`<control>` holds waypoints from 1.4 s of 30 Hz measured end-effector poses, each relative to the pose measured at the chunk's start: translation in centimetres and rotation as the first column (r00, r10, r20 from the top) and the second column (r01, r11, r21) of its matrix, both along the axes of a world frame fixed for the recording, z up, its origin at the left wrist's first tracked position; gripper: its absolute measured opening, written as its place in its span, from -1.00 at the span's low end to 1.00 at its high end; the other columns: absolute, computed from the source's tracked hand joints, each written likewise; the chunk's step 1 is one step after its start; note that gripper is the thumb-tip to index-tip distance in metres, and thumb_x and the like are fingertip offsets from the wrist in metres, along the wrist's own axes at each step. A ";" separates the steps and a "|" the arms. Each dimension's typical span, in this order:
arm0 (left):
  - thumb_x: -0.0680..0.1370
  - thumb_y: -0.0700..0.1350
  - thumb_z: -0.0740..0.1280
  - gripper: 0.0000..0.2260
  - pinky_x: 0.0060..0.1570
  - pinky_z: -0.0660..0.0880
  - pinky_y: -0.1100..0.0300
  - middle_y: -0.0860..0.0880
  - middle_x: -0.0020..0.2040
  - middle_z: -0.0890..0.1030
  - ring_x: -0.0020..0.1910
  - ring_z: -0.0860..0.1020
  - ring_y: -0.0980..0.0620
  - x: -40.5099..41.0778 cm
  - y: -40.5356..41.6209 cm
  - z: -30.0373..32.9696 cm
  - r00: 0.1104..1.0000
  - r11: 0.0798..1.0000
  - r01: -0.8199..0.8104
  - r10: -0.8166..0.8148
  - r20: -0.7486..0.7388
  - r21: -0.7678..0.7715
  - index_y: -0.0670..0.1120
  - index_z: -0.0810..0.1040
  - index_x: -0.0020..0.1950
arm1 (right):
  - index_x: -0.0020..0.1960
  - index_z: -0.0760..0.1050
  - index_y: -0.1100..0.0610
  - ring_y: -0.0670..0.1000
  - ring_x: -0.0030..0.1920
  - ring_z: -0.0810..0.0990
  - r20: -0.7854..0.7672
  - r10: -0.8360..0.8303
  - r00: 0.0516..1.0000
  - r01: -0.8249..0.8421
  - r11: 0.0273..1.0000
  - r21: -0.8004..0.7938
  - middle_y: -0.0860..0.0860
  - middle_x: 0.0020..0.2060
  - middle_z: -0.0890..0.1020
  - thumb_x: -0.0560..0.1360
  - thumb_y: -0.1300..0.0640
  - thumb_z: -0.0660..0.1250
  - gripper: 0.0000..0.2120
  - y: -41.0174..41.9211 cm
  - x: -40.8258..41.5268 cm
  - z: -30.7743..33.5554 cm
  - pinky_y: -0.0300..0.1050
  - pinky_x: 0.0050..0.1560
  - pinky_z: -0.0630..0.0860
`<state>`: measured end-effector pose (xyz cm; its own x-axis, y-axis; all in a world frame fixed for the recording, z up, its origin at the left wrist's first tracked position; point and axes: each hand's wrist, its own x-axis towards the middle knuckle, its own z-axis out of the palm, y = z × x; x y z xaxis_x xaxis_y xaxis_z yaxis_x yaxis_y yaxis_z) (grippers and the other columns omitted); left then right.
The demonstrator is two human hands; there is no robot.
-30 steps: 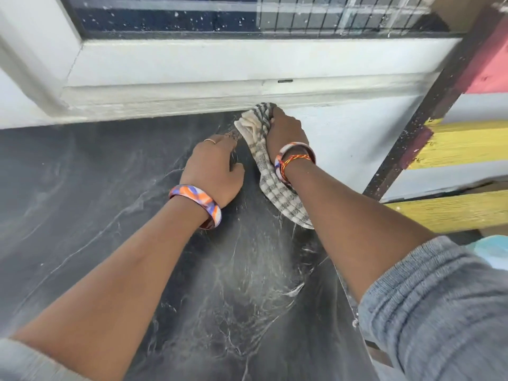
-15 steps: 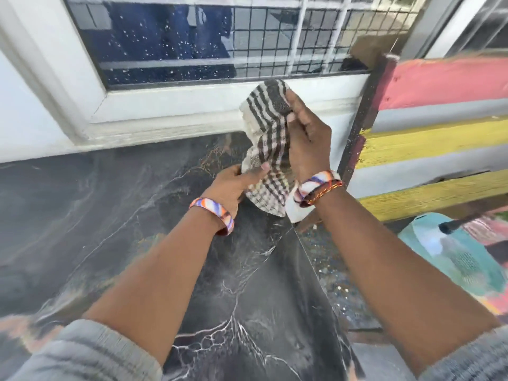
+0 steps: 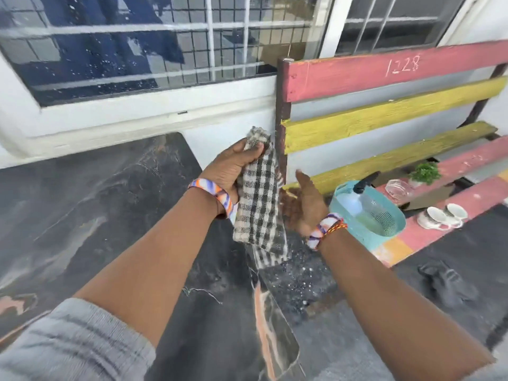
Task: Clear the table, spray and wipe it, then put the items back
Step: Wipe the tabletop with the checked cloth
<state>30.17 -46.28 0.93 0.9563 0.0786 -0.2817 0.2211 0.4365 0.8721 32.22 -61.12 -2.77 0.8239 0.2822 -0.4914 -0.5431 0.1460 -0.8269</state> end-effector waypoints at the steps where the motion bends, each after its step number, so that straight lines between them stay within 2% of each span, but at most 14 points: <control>1: 0.45 -0.16 0.41 -0.94 -0.09 0.43 0.18 0.03 -0.32 0.68 -0.19 0.50 0.03 -0.4 -1.6 -0.4 0.999 0.999 0.037 -0.037 -0.003 -0.020 0.00 0.64 -0.14 | -0.23 0.38 0.10 -0.15 -0.62 0.50 -0.015 0.071 0.997 -0.071 0.997 -0.012 -0.06 -0.57 0.56 0.60 -0.17 0.00 -0.58 -1.7 -0.9 -1.0 -0.23 -0.40 0.43; 5: 0.46 -0.13 0.38 -0.72 -0.39 0.31 0.24 0.00 -0.21 0.65 -0.40 0.39 0.07 -2.7 -8.5 -1.3 0.994 0.992 0.100 -0.103 -0.045 -0.072 0.01 0.57 0.17 | -0.26 0.35 -0.01 -0.32 -0.57 0.51 0.032 0.008 0.999 -0.010 0.999 0.049 -0.23 -0.61 0.55 0.65 -0.01 -0.07 -0.62 -7.4 -4.6 -2.6 -0.50 -0.51 0.42; 8: 0.49 -0.10 0.35 -0.50 -0.45 0.33 0.28 -0.12 0.16 0.60 -0.37 0.33 0.09 -3.8 -13.2 -2.1 0.990 0.991 0.133 -0.132 -0.055 0.009 -0.03 0.35 0.42 | -0.23 0.64 -0.09 -0.09 -0.16 0.64 -0.051 0.017 0.999 -0.004 0.971 0.241 -0.14 -0.34 0.70 0.59 -0.13 0.02 -0.54 -12.8 -5.9 -4.0 -0.22 -0.08 0.56; 11: 0.53 -0.07 0.32 -0.49 -0.55 0.35 0.36 -0.20 0.38 0.44 -0.40 0.36 0.06 -4.6 -16.9 -2.1 0.983 0.981 0.176 -0.171 -0.064 0.083 -0.02 0.28 0.46 | -0.09 0.67 0.18 0.13 -0.04 0.62 -0.136 -0.038 0.990 0.089 0.918 0.387 0.15 -0.10 0.68 0.23 -0.19 0.47 -0.54 -17.2 -7.2 -4.1 0.05 0.14 0.51; 15: 0.55 -0.09 0.29 -0.48 0.23 0.41 0.00 -0.17 0.37 0.46 0.23 0.49 -0.17 -4.5 -20.9 -2.9 0.991 0.918 0.133 -0.132 -0.029 0.373 -0.07 0.24 0.48 | -0.03 0.61 0.23 0.10 -0.16 0.71 -0.067 -0.161 0.985 0.174 0.860 0.479 0.15 -0.15 0.71 0.06 0.13 0.57 -0.50 -23.2 -7.6 -4.2 0.11 -0.11 0.64; 17: 0.54 -0.11 0.30 -0.48 0.21 0.41 0.09 -0.16 0.33 0.48 0.22 0.50 -0.06 -4.2 -22.3 -3.8 0.993 0.890 0.098 -0.119 0.018 0.446 -0.15 0.25 0.47 | 0.14 0.50 0.16 0.07 -0.08 0.69 -0.038 -0.280 0.959 0.261 0.830 0.493 0.10 -0.08 0.70 -0.07 0.24 0.64 -0.21 -26.0 -7.0 -4.7 0.12 0.03 0.60; 20: 0.52 -0.10 0.33 -0.43 -0.28 0.55 0.30 -0.23 0.41 0.39 -0.20 0.62 0.23 -3.5 -23.9 -4.7 0.993 0.839 0.108 -0.120 -0.012 0.534 -0.19 0.24 0.48 | 0.09 0.44 0.05 0.01 -0.22 0.70 -0.012 -0.354 0.935 0.321 0.833 0.451 0.04 -0.20 0.72 0.20 0.42 0.45 -0.46 -29.5 -6.3 -5.0 -0.03 -0.17 0.65; 24: 0.45 -0.16 0.42 -0.26 0.42 0.29 -0.03 -0.15 0.53 0.17 0.46 0.28 -0.12 -2.1 -25.0 -5.7 0.962 0.709 0.256 -0.252 -0.102 0.657 -0.17 0.10 0.52 | 0.31 0.39 0.24 0.07 -0.04 0.62 0.123 -0.179 0.976 0.149 0.964 0.221 0.13 0.03 0.64 0.27 0.53 0.32 -0.37 -32.6 -4.6 -5.1 0.04 0.13 0.53; 28: 0.40 -0.22 0.47 -0.41 0.25 0.39 0.08 -0.15 0.27 0.48 0.27 0.45 -0.06 0.2 -25.5 -7.0 0.969 0.613 0.231 -0.218 -0.119 0.755 -0.21 0.35 0.39 | 0.24 0.48 0.29 0.07 -0.13 0.53 0.374 0.105 0.922 0.104 0.861 -0.498 0.30 0.10 0.59 0.33 0.41 0.44 -0.52 -34.0 -1.7 -5.8 0.14 0.15 0.51; 30: 0.36 -0.19 0.51 -0.79 -0.08 0.41 0.17 -0.09 -0.20 0.49 -0.17 0.46 0.02 1.4 -25.7 -8.2 0.986 0.580 0.155 -0.134 -0.094 0.800 -0.10 0.53 -0.10 | 0.13 0.58 0.22 0.05 -0.22 0.53 0.428 0.271 0.862 0.154 0.665 -0.731 0.24 -0.04 0.66 0.37 0.24 0.47 -0.66 -34.3 0.2 -6.6 0.04 0.01 0.53; 32: 0.34 -0.17 0.52 -0.60 -0.33 0.28 0.25 -0.01 -0.46 0.29 -0.43 0.26 0.06 3.8 -26.1 -10.0 0.995 0.586 0.091 -0.079 -0.055 0.805 -0.04 0.27 -0.42 | 0.03 0.63 0.20 0.04 -0.22 0.54 0.435 0.232 0.870 0.198 0.644 -0.739 0.17 -0.18 0.68 0.38 0.17 0.47 -0.76 -34.5 2.5 -6.9 -0.02 -0.05 0.53; 36: 0.37 -0.11 0.49 -0.50 -0.48 0.18 0.28 0.04 -0.60 0.23 -0.56 0.25 0.13 8.1 -27.3 -12.0 0.994 0.651 0.107 -0.081 -0.071 0.752 -0.06 0.16 -0.50 | -0.24 0.59 0.19 -0.13 -0.41 0.51 0.347 -0.001 0.938 0.203 0.812 -0.546 -0.21 -0.57 0.58 0.42 0.30 0.40 -0.92 -35.8 7.5 -7.7 -0.31 -0.25 0.43; 39: 0.36 -0.14 0.50 -0.58 -0.42 0.36 0.51 0.06 -0.46 0.52 -0.46 0.50 0.38 11.8 -28.0 -13.9 0.987 0.762 0.154 -0.082 -0.142 0.629 -0.11 0.27 -0.49 | -0.28 0.52 0.10 -0.16 -0.37 0.57 0.197 -0.116 0.974 0.189 0.893 -0.408 -0.19 -0.52 0.61 0.47 0.30 0.32 -0.82 -36.4 11.5 -8.6 -0.34 -0.26 0.46; 42: 0.27 0.00 0.53 -0.67 -0.23 0.39 0.22 -0.14 -0.28 0.48 -0.30 0.47 0.04 14.7 -28.9 -14.7 0.983 0.870 0.108 -0.023 -0.179 0.481 -0.15 0.45 -0.34 | -0.17 0.50 0.12 0.00 -0.25 0.56 0.022 -0.183 0.983 0.181 0.936 -0.302 -0.02 -0.31 0.63 0.49 0.22 0.30 -0.93 -36.1 14.7 -9.3 -0.14 -0.14 0.47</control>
<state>44.92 -75.17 -13.78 0.9082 0.1848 -0.3756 0.3911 -0.0548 0.9187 46.94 -97.25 -12.09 0.8440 -0.0343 -0.5353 -0.5360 -0.0126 -0.8441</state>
